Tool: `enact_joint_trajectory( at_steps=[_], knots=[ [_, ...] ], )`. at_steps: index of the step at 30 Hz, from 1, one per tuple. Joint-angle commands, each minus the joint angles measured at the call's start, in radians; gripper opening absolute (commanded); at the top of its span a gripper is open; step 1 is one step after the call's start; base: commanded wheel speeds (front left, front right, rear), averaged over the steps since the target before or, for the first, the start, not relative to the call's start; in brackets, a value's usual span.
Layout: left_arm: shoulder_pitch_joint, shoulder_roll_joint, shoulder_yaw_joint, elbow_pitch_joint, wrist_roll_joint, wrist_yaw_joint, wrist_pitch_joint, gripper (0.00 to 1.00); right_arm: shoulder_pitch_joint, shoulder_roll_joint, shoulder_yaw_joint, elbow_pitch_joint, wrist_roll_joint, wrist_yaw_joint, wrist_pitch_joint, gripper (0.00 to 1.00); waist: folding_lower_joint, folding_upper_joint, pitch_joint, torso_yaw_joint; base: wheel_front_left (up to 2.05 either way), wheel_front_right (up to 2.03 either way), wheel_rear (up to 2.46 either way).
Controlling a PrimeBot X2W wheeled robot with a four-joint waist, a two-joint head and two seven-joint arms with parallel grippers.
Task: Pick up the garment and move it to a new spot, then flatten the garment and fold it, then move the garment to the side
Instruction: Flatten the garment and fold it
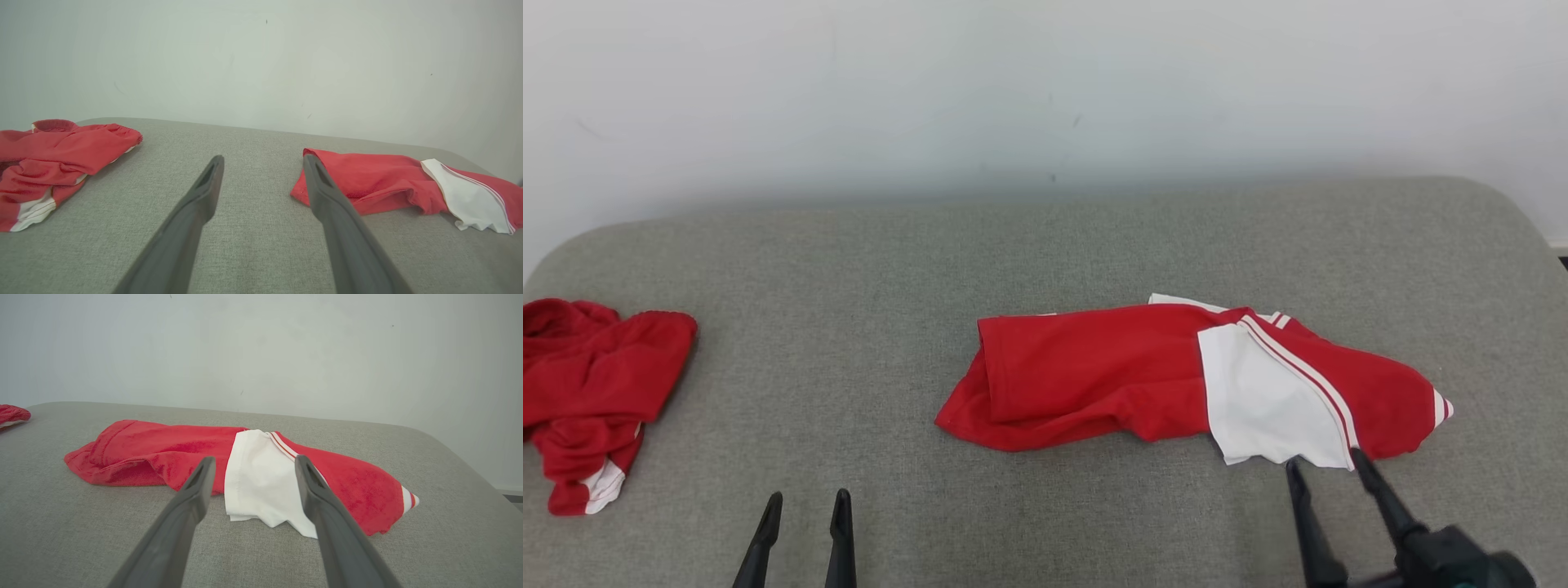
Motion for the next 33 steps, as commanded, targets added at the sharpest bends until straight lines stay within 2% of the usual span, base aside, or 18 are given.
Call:
enact_joint_trajectory(
  at_steps=[1, 12, 16, 20, 24, 33],
  knots=[
    [0.016, -0.001, 0.002, 0.003, -0.002, 0.001, -0.003, 1.0, 0.015, 0.002, 0.001, 0.006, -0.001, 0.001, -0.006, 1.0, 0.0001, 0.0, -0.01, 0.004, 0.0, 0.0, 0.0],
    [0.04, -0.002, 0.009, 0.01, -0.017, 0.001, -0.003, 1.0, 0.032, 0.02, 0.02, 0.058, 0.024, 0.001, -0.033, 1.0, 0.0001, 0.0, -0.023, 0.009, 0.0, 0.0, 0.0],
    [-0.004, -0.002, -0.022, 0.04, -0.035, 0.001, -0.003, 1.0, 0.022, 0.021, 0.026, 0.058, 0.027, 0.001, -0.032, 1.0, 0.0001, 0.0, -0.016, -0.001, 0.0, 0.0, 0.0],
    [-0.101, 0.032, -0.106, 0.17, -0.076, 0.001, -0.001, 1.0, 0.008, 0.023, 0.039, 0.056, 0.033, 0.001, -0.03, 1.0, 0.0001, 0.0, 0.006, -0.025, 0.0, 0.0, 0.0],
    [-0.255, 0.055, -0.198, 0.303, -0.137, 0.001, 0.057, 1.0, -0.004, 0.025, 0.059, 0.058, 0.038, 0.001, -0.029, 1.0, 0.0001, 0.0, 0.041, -0.067, 0.0, 0.0, 0.0],
    [-0.495, 0.07, -0.254, 0.539, -0.231, 0.001, 0.206, 1.0, -0.042, 0.032, 0.088, 0.071, 0.055, 0.001, -0.044, 1.0, 0.0001, 0.0, 0.122, -0.183, 0.0, 0.0, 0.0]
  ],
)
